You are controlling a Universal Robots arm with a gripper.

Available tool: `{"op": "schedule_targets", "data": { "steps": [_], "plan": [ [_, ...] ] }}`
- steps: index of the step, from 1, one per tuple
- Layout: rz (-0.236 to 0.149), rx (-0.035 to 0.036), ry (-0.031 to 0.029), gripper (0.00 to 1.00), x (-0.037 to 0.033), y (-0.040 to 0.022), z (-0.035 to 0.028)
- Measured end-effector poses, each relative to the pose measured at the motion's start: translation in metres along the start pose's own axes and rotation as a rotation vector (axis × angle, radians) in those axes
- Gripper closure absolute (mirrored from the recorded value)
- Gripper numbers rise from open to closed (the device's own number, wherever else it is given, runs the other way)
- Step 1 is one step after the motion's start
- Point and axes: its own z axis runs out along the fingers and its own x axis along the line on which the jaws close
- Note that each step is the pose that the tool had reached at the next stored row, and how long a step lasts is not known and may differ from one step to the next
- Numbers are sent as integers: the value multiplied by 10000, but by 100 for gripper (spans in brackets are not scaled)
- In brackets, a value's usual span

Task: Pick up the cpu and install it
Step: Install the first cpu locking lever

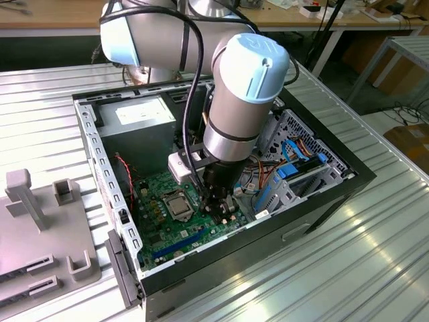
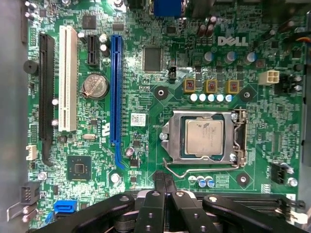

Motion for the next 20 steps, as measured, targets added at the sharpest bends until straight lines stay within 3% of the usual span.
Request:
{"op": "schedule_targets", "data": {
  "steps": [3,9,13,15,20],
  "plan": [
    [-1,1,-1,89,0,1,20],
    [-3,6,-102,89,-1,11,16],
    [-9,14,-294,89,0,12,-16],
    [-15,22,-450,89,1,13,-49],
    [-25,35,-740,89,6,16,-135]
  ]
}}
